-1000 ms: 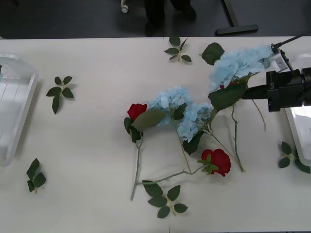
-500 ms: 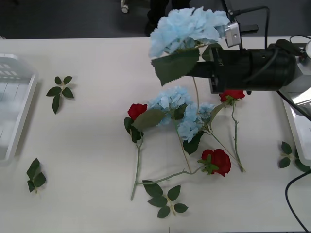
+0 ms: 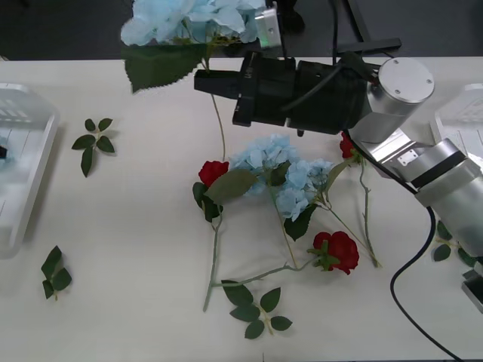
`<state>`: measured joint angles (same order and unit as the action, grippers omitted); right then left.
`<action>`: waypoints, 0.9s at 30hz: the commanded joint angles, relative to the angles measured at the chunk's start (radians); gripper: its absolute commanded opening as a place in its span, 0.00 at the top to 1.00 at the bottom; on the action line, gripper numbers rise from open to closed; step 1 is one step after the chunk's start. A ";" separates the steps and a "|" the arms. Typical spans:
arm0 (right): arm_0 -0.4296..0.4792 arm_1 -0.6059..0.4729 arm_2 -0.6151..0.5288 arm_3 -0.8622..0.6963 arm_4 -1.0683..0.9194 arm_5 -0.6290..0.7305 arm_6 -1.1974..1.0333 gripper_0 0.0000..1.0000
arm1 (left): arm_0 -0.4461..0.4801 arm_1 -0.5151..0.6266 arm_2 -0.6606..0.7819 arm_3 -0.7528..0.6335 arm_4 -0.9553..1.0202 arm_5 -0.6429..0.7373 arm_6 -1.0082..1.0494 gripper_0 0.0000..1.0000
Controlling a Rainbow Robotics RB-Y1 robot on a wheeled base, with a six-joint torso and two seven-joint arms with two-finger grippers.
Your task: Place the red flowers into the right box and the blue flowers into the left box. If a person shows an open palm, hand one flower to the person first, then continue sorting.
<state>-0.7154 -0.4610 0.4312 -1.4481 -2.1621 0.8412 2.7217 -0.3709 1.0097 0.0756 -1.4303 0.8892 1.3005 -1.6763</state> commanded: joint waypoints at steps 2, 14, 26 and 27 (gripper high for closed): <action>-0.072 0.039 0.070 -0.041 -0.025 -0.068 -0.046 1.00 | 0.190 0.067 0.078 -0.340 0.145 -0.026 0.052 0.00; -0.091 0.042 0.103 -0.044 -0.024 -0.088 -0.316 1.00 | 0.523 -0.045 0.081 -0.791 0.381 -0.322 0.084 0.00; -0.090 0.042 0.110 -0.049 -0.010 -0.088 -0.329 1.00 | 0.463 -0.235 -0.195 -0.881 0.415 -0.538 0.081 0.00; -0.090 0.042 0.112 -0.049 -0.010 -0.088 -0.330 1.00 | 0.458 -0.249 -0.209 -0.878 0.393 -0.543 0.082 0.00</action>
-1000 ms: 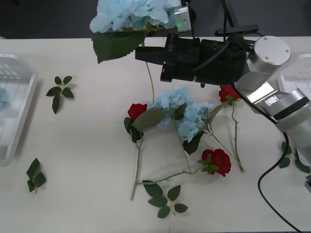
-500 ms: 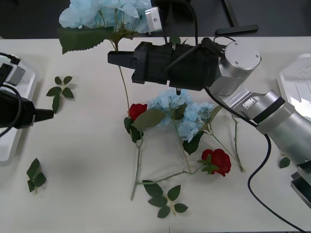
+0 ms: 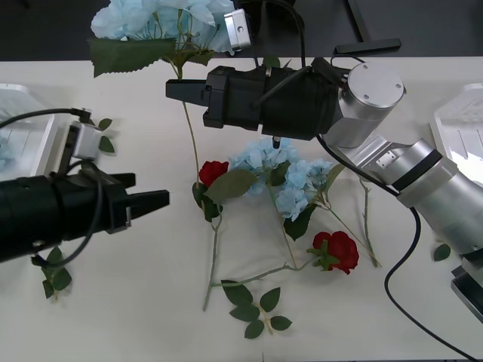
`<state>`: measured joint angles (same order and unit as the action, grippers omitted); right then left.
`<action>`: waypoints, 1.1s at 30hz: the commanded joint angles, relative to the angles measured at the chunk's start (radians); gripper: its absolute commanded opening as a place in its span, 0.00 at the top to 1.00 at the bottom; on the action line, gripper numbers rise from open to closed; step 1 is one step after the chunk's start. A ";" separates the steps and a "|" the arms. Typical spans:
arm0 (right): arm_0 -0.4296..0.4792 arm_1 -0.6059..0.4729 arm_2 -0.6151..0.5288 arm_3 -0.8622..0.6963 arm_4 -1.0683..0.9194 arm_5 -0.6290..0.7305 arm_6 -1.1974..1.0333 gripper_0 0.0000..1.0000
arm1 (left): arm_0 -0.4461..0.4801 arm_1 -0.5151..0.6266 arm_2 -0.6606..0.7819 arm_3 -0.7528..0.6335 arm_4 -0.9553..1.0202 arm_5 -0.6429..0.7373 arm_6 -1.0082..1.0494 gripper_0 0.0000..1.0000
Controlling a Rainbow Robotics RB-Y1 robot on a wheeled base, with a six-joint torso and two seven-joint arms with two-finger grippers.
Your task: Place the red flowers into the right box and the blue flowers into the left box. If a person shows an open palm, hand one flower to the person first, then continue sorting.
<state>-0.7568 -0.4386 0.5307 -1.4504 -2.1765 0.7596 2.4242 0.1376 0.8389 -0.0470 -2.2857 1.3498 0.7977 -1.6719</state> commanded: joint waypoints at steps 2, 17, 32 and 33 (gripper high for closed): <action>-0.049 0.020 0.017 -0.047 0.004 -0.006 -0.037 1.00 | -0.076 -0.119 -0.128 -0.001 -0.101 -0.049 0.083 0.00; -0.049 0.020 0.037 -0.047 0.004 -0.022 -0.056 1.00 | -0.223 -0.190 -0.272 0.130 -0.170 -0.204 0.070 1.00; -0.049 0.020 0.037 -0.047 0.004 -0.022 -0.062 1.00 | -0.225 -0.132 -0.272 0.138 -0.097 -0.224 0.064 1.00; -0.049 0.020 0.035 -0.047 0.004 -0.022 -0.062 1.00 | -0.227 -0.132 -0.274 0.137 -0.098 -0.224 0.064 1.00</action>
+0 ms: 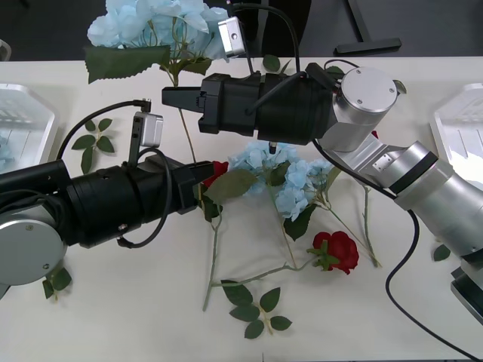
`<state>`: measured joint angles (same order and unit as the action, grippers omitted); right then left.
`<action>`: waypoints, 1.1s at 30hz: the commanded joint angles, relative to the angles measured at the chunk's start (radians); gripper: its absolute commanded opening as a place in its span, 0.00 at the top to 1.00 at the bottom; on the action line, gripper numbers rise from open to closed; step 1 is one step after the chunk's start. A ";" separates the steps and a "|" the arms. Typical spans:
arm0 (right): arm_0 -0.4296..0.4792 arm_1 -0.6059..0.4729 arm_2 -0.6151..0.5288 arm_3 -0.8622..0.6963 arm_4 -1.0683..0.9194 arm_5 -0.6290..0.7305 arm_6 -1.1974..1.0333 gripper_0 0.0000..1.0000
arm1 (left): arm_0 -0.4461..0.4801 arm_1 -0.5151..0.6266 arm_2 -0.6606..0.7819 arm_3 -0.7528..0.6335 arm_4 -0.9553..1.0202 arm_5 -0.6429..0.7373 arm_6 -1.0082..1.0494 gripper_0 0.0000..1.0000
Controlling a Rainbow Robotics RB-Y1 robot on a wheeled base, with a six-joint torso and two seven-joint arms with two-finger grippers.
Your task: Place the red flowers into the right box and the blue flowers into the left box. If a person shows an open palm, hand one flower to the person first, then continue sorting.
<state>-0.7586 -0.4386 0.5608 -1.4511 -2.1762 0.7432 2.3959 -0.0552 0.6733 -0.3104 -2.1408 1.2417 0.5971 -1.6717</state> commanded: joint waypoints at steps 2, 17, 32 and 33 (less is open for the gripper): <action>-0.047 0.020 0.007 -0.046 0.004 -0.005 -0.034 1.00 | -0.032 0.037 -0.010 -0.007 0.005 -0.023 0.064 1.00; -0.044 0.017 0.007 -0.046 0.033 -0.045 -0.041 0.07 | -0.032 0.077 -0.009 -0.007 -0.021 -0.039 0.069 1.00; -0.041 -0.074 0.007 -0.046 0.245 -0.002 -0.227 0.03 | 0.091 0.244 0.327 -0.007 0.036 0.069 0.070 1.00; -0.042 -0.089 0.007 -0.046 0.274 0.011 -0.259 0.03 | 0.106 0.250 0.367 -0.007 0.036 0.101 0.070 1.00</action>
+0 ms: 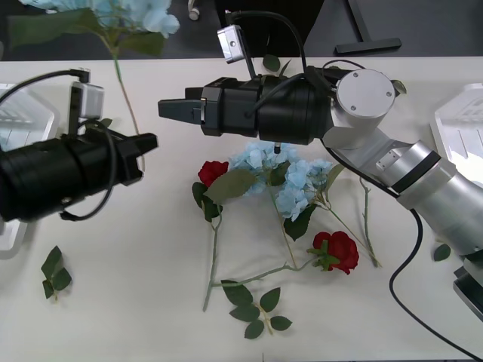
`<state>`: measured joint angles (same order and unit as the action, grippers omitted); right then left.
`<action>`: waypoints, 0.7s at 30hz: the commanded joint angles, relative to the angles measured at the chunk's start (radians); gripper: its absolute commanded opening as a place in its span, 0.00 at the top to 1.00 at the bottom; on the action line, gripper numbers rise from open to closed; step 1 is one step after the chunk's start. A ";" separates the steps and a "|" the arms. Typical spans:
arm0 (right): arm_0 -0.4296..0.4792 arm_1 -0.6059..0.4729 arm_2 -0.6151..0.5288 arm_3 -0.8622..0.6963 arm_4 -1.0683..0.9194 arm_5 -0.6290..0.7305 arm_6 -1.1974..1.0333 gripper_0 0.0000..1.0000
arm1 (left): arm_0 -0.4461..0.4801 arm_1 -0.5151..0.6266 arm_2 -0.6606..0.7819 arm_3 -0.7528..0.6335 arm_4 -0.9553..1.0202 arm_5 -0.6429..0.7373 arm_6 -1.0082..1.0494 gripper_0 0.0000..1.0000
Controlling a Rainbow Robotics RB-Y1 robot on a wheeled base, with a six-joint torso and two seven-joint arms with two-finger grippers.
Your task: Place the red flowers into the right box and the blue flowers into the left box. If a person shows an open palm, hand one flower to the person first, then continue sorting.
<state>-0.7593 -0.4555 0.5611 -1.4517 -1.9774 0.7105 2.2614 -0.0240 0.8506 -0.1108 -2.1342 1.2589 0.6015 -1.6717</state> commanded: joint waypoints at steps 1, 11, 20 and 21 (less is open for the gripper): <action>-0.041 -0.089 0.006 -0.045 0.098 0.060 -0.148 0.03 | 0.087 0.077 0.203 -0.013 0.017 0.130 0.072 1.00; -0.035 -0.299 -0.004 -0.045 0.284 0.339 -0.421 0.03 | 0.153 0.082 0.438 0.105 0.100 0.296 0.044 1.00; -0.026 -0.397 -0.061 -0.045 0.621 0.649 -0.614 0.03 | 0.164 0.088 0.491 0.214 0.269 0.296 -0.112 1.00; -0.025 -0.405 -0.067 -0.044 0.670 0.678 -0.615 0.03 | 0.164 0.091 0.490 0.226 0.287 0.296 -0.131 1.00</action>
<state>-0.7595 -0.8205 0.5411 -1.4600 -1.3762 1.3478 1.6688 0.1105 0.8909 0.3454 -1.9266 1.5049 0.8915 -1.6759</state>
